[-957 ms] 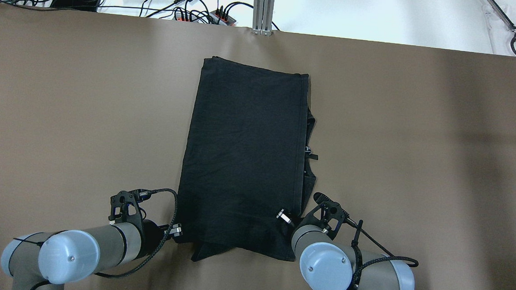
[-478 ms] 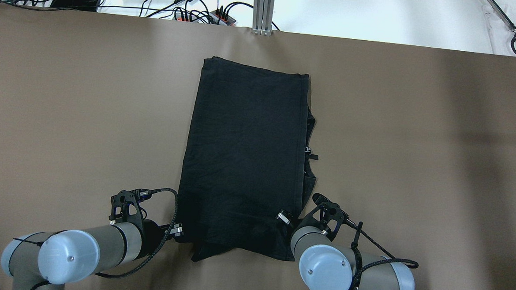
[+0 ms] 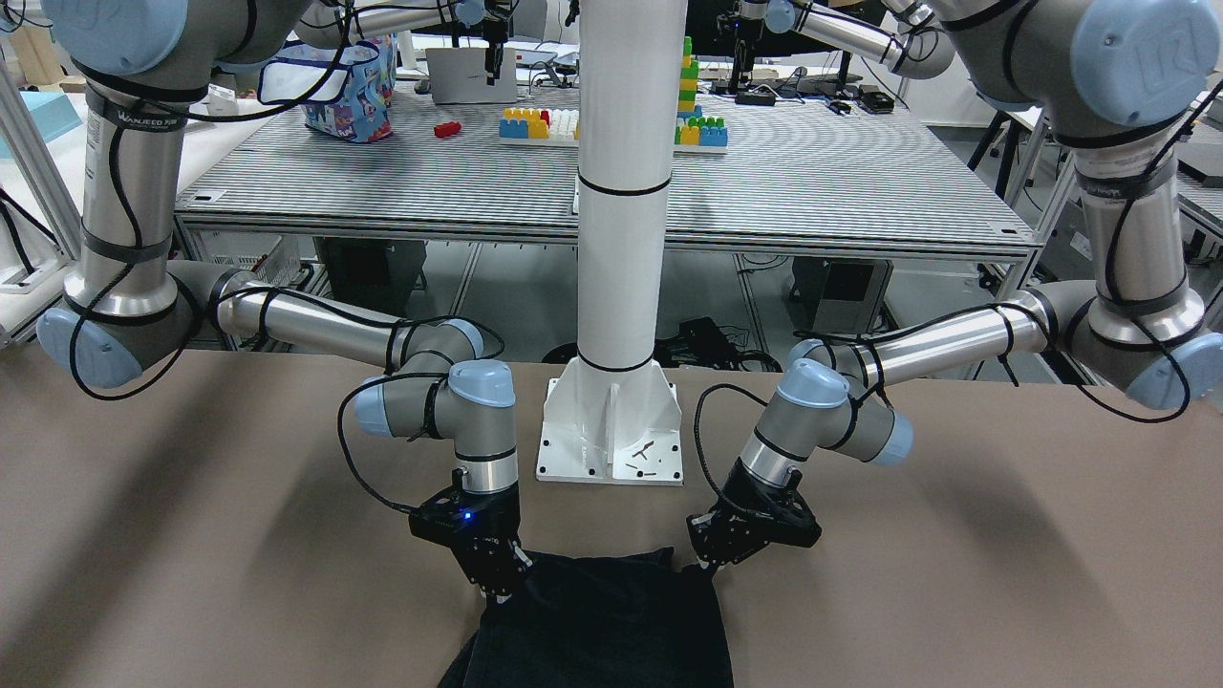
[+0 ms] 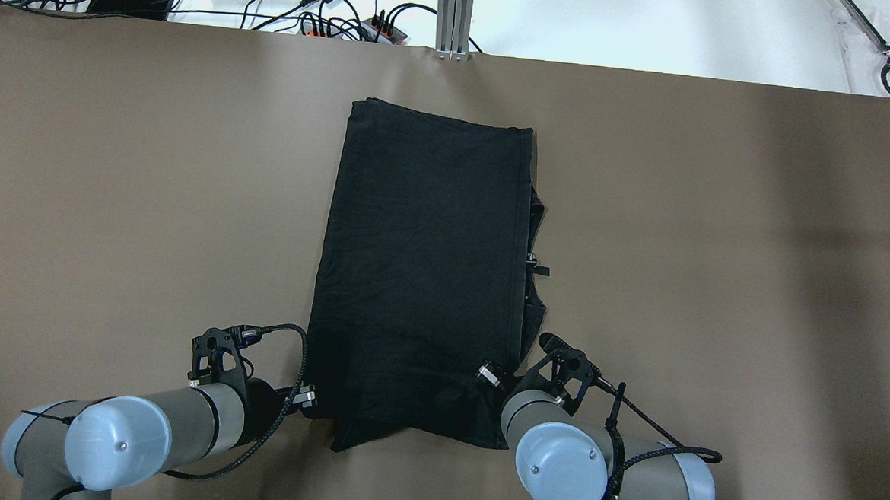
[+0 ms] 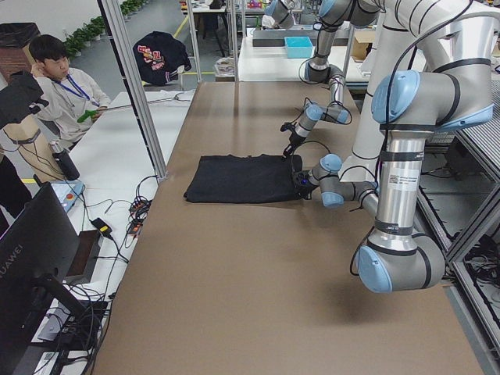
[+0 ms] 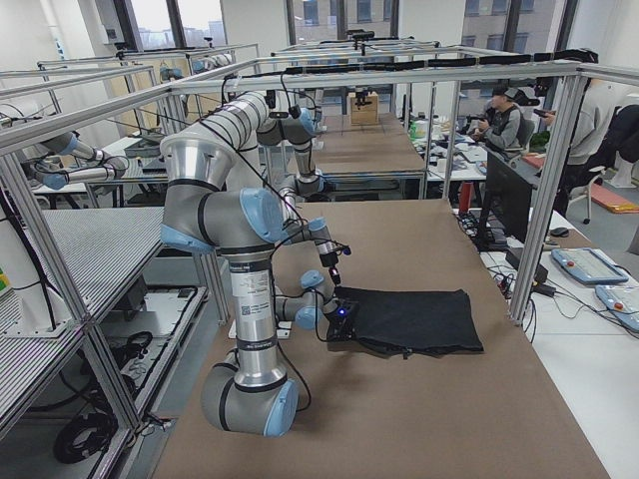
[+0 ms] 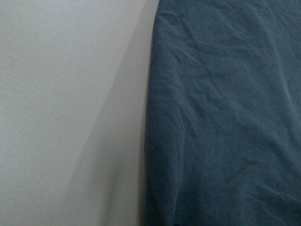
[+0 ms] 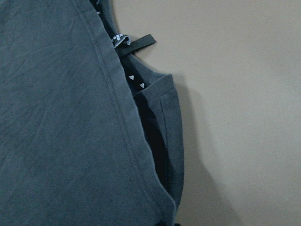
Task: Fold clothes
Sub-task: 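Grasp the near edge of the folded shirt with both grippers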
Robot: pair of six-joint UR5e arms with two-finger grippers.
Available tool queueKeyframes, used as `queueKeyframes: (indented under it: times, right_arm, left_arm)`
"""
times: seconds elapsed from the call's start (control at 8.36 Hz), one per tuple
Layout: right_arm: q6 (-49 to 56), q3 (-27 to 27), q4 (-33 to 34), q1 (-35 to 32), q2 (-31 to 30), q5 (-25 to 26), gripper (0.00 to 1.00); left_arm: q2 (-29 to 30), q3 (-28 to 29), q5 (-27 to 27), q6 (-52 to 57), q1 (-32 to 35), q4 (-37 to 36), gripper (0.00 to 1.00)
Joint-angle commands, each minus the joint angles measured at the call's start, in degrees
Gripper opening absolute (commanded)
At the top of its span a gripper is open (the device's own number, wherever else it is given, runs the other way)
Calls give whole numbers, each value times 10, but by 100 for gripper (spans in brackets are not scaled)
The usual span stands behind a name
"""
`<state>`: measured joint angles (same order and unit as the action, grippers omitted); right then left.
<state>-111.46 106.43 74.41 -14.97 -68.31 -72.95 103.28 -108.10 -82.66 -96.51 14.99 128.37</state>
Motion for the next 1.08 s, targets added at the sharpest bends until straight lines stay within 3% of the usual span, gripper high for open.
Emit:
queueKeyframes:
  times: [0.0,0.12,0.24,0.36,0.48,0.72,0.96]
  right_arm:
    - [4,54,9,0,-15,-2,0]
    - [4,83,14,4,-24,-3,0]
    - [4,151,57,22,-38,-3,0]
    - [5,203,127,32,-31,-4,0]
    - [19,223,152,22,-29,-19,0]
    - [82,213,155,-34,-11,-39,0]
    - [100,127,152,-100,33,-40,0]
  left_arm:
    - [-12,-41,0,0,2,-1,0]
    - [-37,-77,-1,-1,0,-1,0]
    - [-68,-126,-6,-1,0,-7,0]
    - [-64,-175,-19,2,1,-88,0]
    - [-27,-189,-58,10,30,-171,0]
    - [102,-151,-123,58,124,-303,0]
    - [188,-71,-154,93,193,-344,0]
